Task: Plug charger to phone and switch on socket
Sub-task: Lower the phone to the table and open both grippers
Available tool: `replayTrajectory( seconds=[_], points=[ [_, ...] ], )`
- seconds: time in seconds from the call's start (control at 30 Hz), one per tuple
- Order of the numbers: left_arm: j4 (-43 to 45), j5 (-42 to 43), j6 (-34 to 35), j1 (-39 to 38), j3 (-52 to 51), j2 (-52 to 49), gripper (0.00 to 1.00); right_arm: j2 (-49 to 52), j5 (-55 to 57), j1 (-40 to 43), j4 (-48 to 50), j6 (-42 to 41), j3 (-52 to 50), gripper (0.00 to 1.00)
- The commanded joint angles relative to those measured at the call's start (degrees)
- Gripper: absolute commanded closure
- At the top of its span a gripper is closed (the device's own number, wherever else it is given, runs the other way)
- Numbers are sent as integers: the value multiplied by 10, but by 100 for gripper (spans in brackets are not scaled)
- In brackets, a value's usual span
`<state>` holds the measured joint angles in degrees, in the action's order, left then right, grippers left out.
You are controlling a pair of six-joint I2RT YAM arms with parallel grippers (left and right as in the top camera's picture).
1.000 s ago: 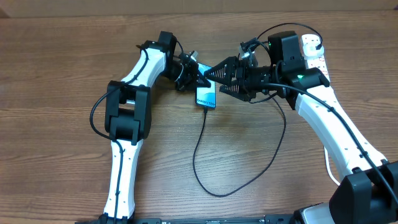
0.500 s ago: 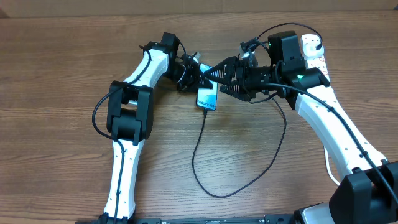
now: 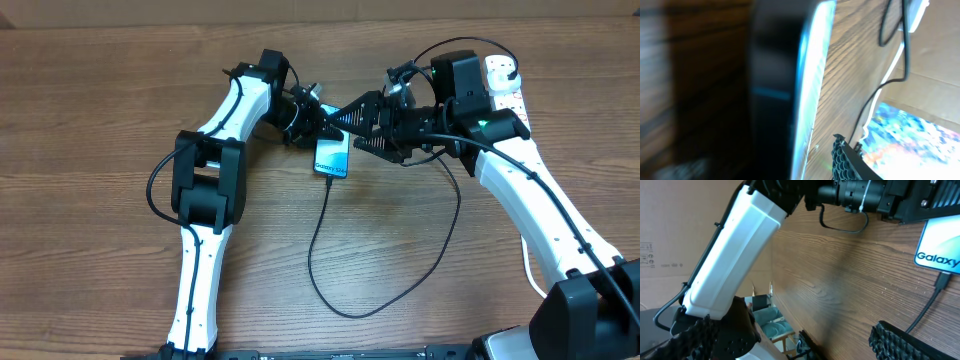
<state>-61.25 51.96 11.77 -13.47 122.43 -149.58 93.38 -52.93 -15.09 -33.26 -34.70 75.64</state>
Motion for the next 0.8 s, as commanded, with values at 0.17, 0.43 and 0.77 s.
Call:
replayTrajectory(
  seconds=[0.17, 0.43, 0.77],
  points=[
    [-44, -200, -17, 11, 14, -12, 66, -6, 26, 0, -1, 7, 6, 0],
    [-62, -268, -17, 11, 27, -12, 56, -6, 30, 0, -1, 7, 5, 0],
    [-69, -317, -15, 12, 32, -12, 56, -6, 31, 0, -5, 7, 5, 0]
  ],
)
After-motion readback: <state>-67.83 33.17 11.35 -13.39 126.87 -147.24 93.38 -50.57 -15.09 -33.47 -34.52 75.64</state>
